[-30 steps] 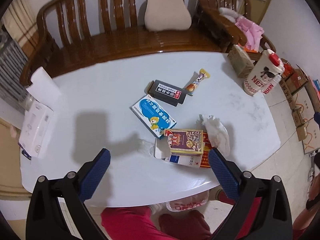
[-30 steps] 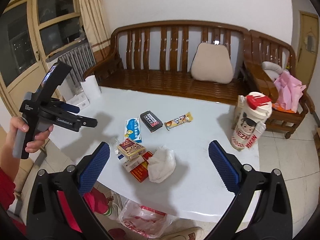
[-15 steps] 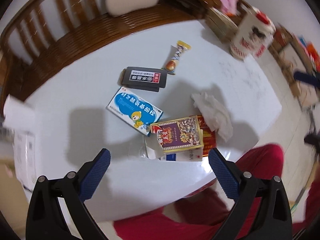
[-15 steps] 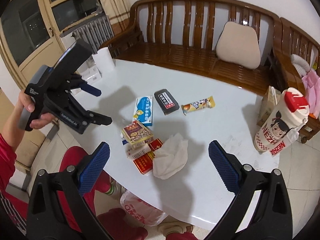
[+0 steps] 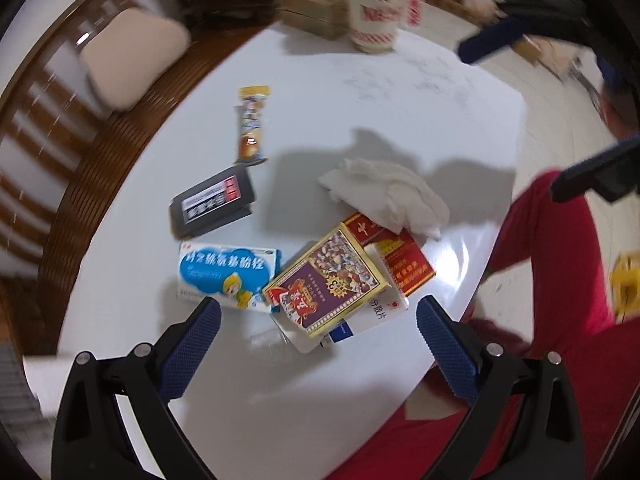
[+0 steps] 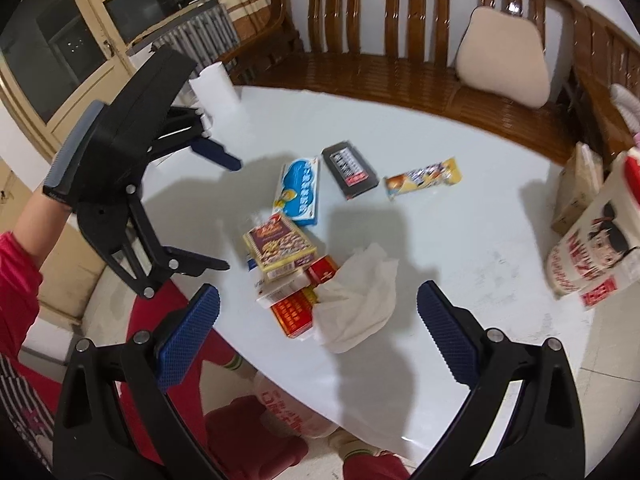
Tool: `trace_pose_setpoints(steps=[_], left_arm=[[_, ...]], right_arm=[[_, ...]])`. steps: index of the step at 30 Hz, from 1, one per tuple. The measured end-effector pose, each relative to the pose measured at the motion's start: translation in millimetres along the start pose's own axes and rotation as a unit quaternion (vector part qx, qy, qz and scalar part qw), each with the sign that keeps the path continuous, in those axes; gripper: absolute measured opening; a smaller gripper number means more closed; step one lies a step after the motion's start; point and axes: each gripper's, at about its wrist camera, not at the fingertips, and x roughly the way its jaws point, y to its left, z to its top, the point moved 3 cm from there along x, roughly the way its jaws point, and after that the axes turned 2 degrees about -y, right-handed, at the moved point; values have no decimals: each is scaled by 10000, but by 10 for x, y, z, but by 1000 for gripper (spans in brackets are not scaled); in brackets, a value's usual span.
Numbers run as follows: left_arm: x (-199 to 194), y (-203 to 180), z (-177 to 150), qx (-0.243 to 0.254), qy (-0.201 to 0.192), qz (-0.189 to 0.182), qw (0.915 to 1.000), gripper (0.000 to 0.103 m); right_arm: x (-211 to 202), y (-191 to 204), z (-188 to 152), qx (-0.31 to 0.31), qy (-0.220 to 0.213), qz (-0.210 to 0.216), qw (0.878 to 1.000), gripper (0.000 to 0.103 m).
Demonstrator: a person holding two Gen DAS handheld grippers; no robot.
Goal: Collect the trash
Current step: 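Move the right tool toward the crumpled white tissue while the left tool approaches the yellow-purple box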
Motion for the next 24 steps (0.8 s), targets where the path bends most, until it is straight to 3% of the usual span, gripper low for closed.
trace_pose_setpoints(steps=[3,9,17,24], left_arm=[[138,-62,-19,566,76,-179,9982,96],[410,-128,-33,1129,192,-557,9919,96],[714,28,75,1138,274,-926,9888,96],[832,-51,90,1427,294,-1237,9816,96]], right_arm=[[102,-7,-46,-6,161,111,9998,97],[401,-13,-191,28,564,351,9978,97],[872,-182,-392,377,1041,523,9925,97],[994,-243,-447,426,1127,604,9909,97]])
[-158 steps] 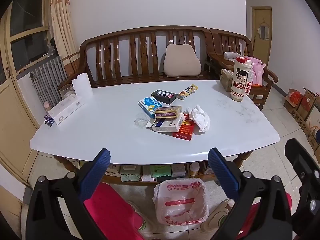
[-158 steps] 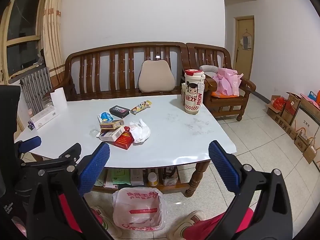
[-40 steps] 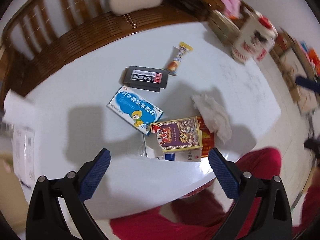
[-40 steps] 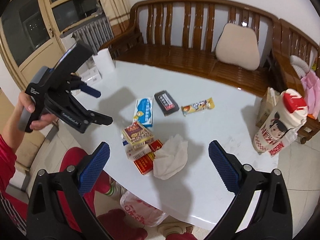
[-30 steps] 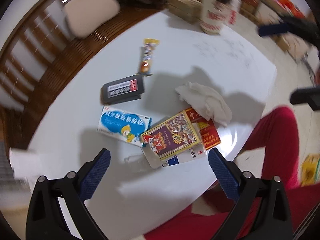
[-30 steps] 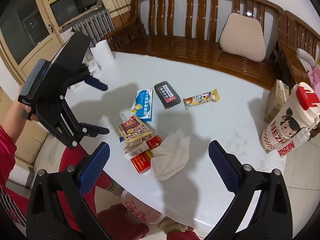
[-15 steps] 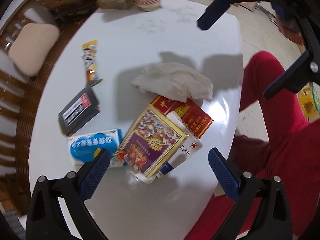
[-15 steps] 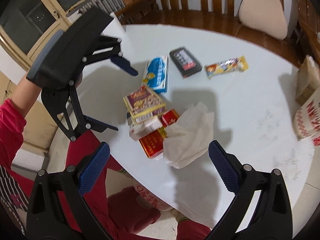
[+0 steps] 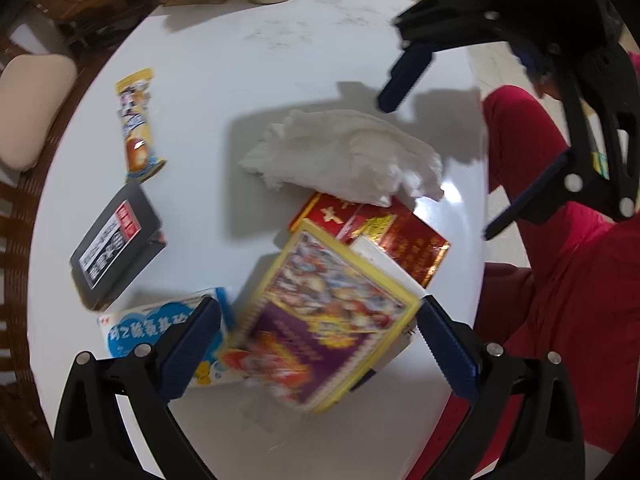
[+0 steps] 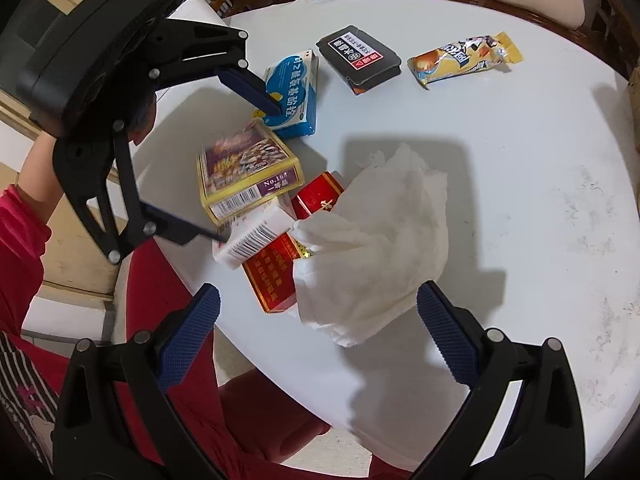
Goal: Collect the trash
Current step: 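Move the right tool toward the crumpled white tissue while the left tool approaches the yellow-purple box, then close the right gripper on the tissue while the left gripper grasps the yellow-purple box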
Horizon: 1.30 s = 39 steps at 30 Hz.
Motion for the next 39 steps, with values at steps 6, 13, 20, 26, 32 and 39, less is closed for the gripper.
trace_pose_setpoints(steps=[6,13,20,26,32,39], left_arm=[[18,7,12,-20,-79,-219,9997,96],[23,82,15,-181,-163,-387,9990,96],[19,253,48,-308,-118,-565,9979,96],[99,389,32,-558,-50,-949,9939,96],[165,443,56,-700,-7,-1271,9894,95],[190,549,96,-930,-42,-1577,9831,85]], right_arm=[[-2,-27,-1,9,-6,2,10000,97],[0,-109,-39,82,-16,-30,10000,97],[0,-178,-29,182,-63,-31,9998,97],[-15,-203,-30,219,-112,-21,9997,96],[-2,-230,-34,240,-90,-6,9997,91],[83,-276,44,307,-67,-53,9995,63]])
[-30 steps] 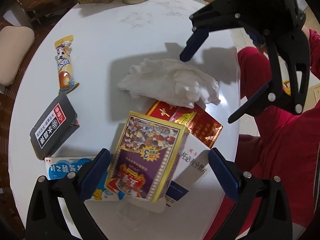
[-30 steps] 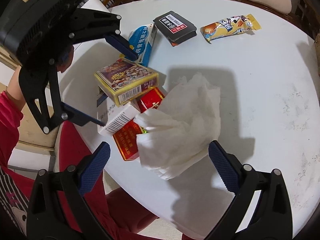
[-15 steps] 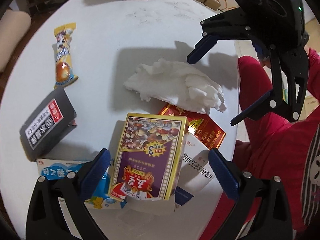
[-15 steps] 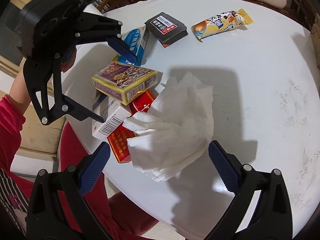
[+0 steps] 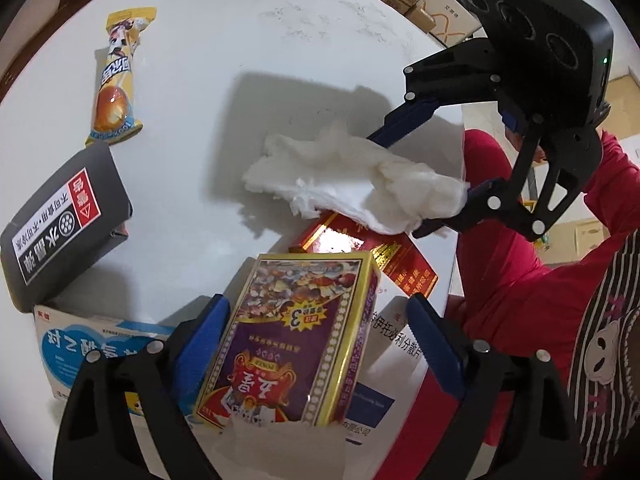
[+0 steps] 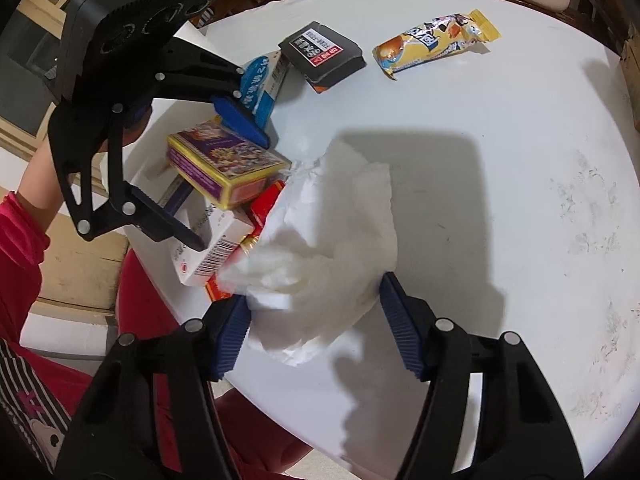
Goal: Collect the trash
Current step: 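Close the right gripper on the tissue while the left gripper grasps the yellow-purple box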
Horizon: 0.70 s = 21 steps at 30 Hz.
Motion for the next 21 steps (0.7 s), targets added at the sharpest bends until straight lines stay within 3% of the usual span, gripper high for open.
trace_pose_setpoints(steps=[10,14,17,21], left_arm=[[-164,180,-30,-675,-436,-200,9966,60],[-275,250,-53,-820,-685,-205,9941,41],[-286,218,-93,-917,-826,33,9923,24],[-227,272,-134,-1089,-682,54,9917,22]], right_arm=[[-25,1,-19,17,-57,-127,9999,51],[-24,6,-10,71,-82,-168,9998,46],[-15,0,6,153,-94,-135,9997,40],[-15,-12,-10,213,-105,-133,9996,37]])
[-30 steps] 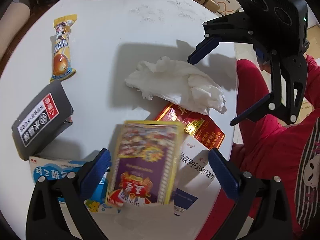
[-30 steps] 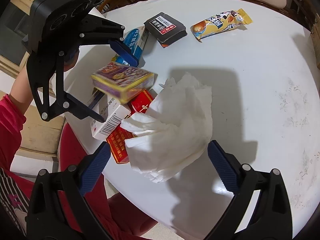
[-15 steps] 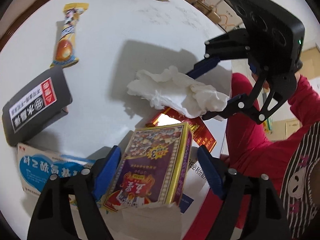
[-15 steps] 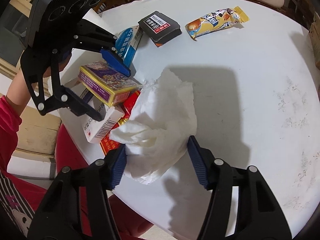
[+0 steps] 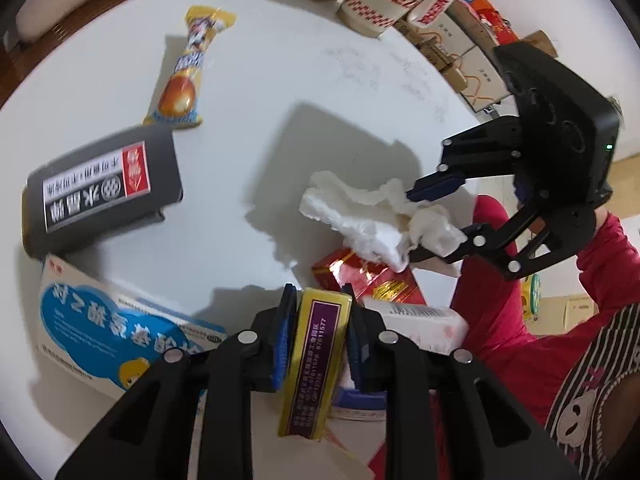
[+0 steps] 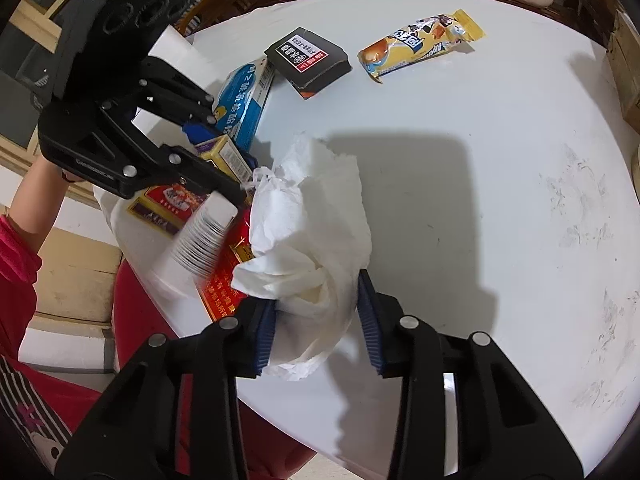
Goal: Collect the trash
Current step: 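Close the right gripper on the tissue while the left gripper grasps the yellow-purple box, then carry the tissue and the box down toward the white plastic bag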
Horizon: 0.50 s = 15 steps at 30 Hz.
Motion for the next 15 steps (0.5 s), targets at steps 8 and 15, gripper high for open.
trace_pose_setpoints(steps=[8,15], left_arm=[[-30,30,-93,-193,-169,241,9994,20],[-28,-19,-113,-782,-698,1209,9871,20]], right_arm=[[5,18,47,27,-104,-116,9999,30],[-70,14,65,-4,-254,-436,9987,25]])
